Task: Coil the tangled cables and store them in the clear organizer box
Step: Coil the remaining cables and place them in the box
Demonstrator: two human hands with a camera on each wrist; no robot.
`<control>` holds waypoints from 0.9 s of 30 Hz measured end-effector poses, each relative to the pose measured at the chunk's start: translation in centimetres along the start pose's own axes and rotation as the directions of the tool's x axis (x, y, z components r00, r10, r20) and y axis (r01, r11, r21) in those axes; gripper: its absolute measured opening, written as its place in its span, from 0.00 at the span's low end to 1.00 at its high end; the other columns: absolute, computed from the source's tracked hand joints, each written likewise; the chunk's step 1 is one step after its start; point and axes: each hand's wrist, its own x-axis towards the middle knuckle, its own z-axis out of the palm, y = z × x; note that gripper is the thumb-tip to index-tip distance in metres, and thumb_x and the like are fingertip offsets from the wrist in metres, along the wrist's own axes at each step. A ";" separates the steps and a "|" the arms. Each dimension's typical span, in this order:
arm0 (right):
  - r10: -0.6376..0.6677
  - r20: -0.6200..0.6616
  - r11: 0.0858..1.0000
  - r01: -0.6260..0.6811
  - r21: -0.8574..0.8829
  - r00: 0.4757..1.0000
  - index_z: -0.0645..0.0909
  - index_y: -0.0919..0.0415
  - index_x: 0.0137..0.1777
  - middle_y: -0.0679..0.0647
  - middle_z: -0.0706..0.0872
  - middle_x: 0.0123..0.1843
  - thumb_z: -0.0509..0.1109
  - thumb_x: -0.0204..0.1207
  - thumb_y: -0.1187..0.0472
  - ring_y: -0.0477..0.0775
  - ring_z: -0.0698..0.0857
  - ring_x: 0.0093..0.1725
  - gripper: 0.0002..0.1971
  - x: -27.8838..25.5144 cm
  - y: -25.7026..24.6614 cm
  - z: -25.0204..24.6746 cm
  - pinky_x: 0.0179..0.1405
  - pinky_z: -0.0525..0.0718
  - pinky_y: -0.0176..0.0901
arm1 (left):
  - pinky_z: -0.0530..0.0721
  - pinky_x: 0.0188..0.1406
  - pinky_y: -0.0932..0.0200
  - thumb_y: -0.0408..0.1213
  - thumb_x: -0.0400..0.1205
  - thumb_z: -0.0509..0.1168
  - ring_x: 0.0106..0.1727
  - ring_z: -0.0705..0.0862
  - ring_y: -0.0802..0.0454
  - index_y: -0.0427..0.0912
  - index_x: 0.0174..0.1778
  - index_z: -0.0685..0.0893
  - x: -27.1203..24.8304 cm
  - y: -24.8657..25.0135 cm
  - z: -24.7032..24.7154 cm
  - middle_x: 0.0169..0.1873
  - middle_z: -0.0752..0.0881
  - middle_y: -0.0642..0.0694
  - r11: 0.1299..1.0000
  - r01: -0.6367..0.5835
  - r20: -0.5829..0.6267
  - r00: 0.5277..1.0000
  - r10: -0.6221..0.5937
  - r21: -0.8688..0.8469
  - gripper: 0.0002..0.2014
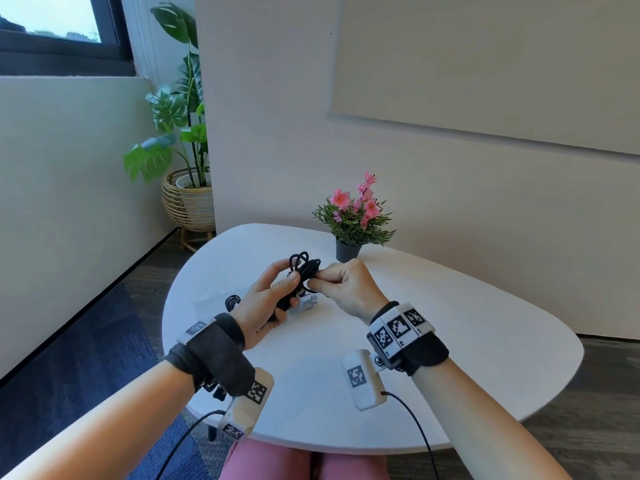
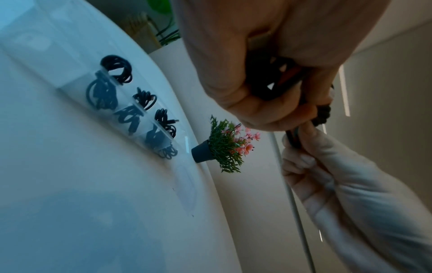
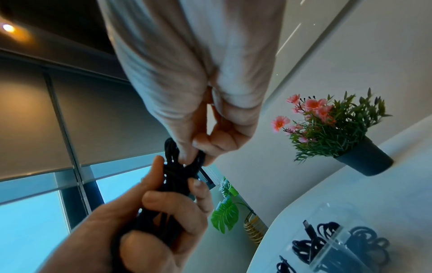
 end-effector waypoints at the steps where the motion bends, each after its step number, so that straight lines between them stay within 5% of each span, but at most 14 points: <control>1: 0.023 -0.039 0.996 -0.019 0.091 0.999 0.89 0.69 0.48 0.54 0.87 0.35 0.77 0.69 0.69 0.38 0.82 0.31 0.08 0.0 0.0 0.1 0.37 0.79 0.31 | 0.66 0.15 0.73 0.40 0.83 0.61 0.30 0.75 0.58 0.53 0.63 0.80 0.1 0.1 0.0 0.38 0.78 0.47 1.000 0.022 0.002 1.000 -0.022 -0.020 0.13; 4: 0.143 -0.215 0.924 -0.053 0.378 0.966 0.85 0.69 0.38 0.56 0.84 0.26 0.80 0.63 0.73 0.43 0.77 0.20 0.07 0.3 0.6 0.6 0.26 0.76 0.34 | 0.67 0.14 0.74 0.40 0.83 0.61 0.31 0.75 0.60 0.49 0.61 0.83 0.4 0.5 0.6 0.39 0.78 0.48 0.996 0.054 0.006 0.999 -0.054 -0.078 0.12; 6: 0.152 -0.254 0.915 -0.038 0.401 0.955 0.84 0.67 0.35 0.61 0.84 0.27 0.80 0.63 0.72 0.46 0.77 0.20 0.06 0.4 1.0 0.7 0.25 0.77 0.34 | 0.68 0.14 0.74 0.40 0.83 0.62 0.32 0.75 0.59 0.48 0.61 0.83 0.6 0.5 0.7 0.40 0.77 0.47 0.996 0.056 0.006 0.998 -0.055 -0.069 0.13; 10: 0.090 -0.151 0.926 -0.027 0.376 0.985 0.86 0.73 0.48 0.54 0.88 0.32 0.74 0.70 0.75 0.41 0.84 0.29 0.07 -0.2 2.0 0.6 0.35 0.83 0.31 | 0.67 0.18 0.72 0.40 0.82 0.63 0.33 0.76 0.58 0.52 0.62 0.83 0.7 0.2 0.0 0.40 0.79 0.47 0.996 0.088 -0.008 0.996 -0.088 -0.008 0.13; 14: 0.170 -0.170 0.867 -0.065 0.494 0.971 0.85 0.74 0.52 0.50 0.88 0.29 0.72 0.71 0.74 0.43 0.84 0.29 0.09 0.0 2.6 0.6 0.36 0.83 0.32 | 0.67 0.22 0.69 0.39 0.81 0.64 0.35 0.77 0.56 0.55 0.61 0.83 0.5 -0.4 0.4 0.42 0.80 0.46 0.996 0.085 0.027 0.996 -0.086 0.027 0.14; 19: 0.276 -0.151 0.753 -0.116 0.648 0.949 0.86 0.69 0.46 0.58 0.90 0.37 0.70 0.73 0.75 0.50 0.87 0.38 0.06 0.1 2.5 1.1 0.44 0.88 0.36 | 0.69 0.26 0.64 0.36 0.80 0.66 0.36 0.76 0.55 0.60 0.68 0.77 0.5 -0.7 0.7 0.44 0.79 0.43 0.962 -0.045 0.063 0.998 0.029 0.268 0.21; 22: 0.242 -0.007 0.712 -0.173 0.680 0.970 0.84 0.70 0.52 0.63 0.88 0.45 0.63 0.77 0.73 0.55 0.86 0.45 0.10 -0.2 2.1 0.6 0.52 0.86 0.44 | 0.76 0.30 0.59 0.37 0.79 0.68 0.37 0.73 0.51 0.64 0.66 0.75 0.8 -0.4 0.0 0.45 0.83 0.45 0.887 -0.131 0.039 0.991 0.127 0.443 0.23; 24: 0.206 0.027 0.784 -0.181 0.594 0.978 0.84 0.67 0.54 0.62 0.88 0.46 0.70 0.75 0.65 0.55 0.86 0.46 0.09 -0.3 2.0 0.7 0.51 0.86 0.48 | 0.78 0.33 0.61 0.36 0.78 0.69 0.32 0.74 0.55 0.62 0.67 0.74 0.9 -0.5 -0.2 0.47 0.85 0.48 0.824 -0.174 0.064 0.984 0.165 0.539 0.24; 27: 0.115 -0.092 0.947 -0.081 0.310 0.989 0.89 0.55 0.43 0.59 0.89 0.41 0.78 0.70 0.60 0.52 0.87 0.41 0.03 -0.1 2.3 1.7 0.46 0.88 0.50 | 0.79 0.38 0.72 0.34 0.79 0.68 0.30 0.76 0.68 0.49 0.74 0.72 1.1 -0.6 -0.1 0.51 0.81 0.51 0.731 -0.199 0.091 0.979 0.185 0.652 0.26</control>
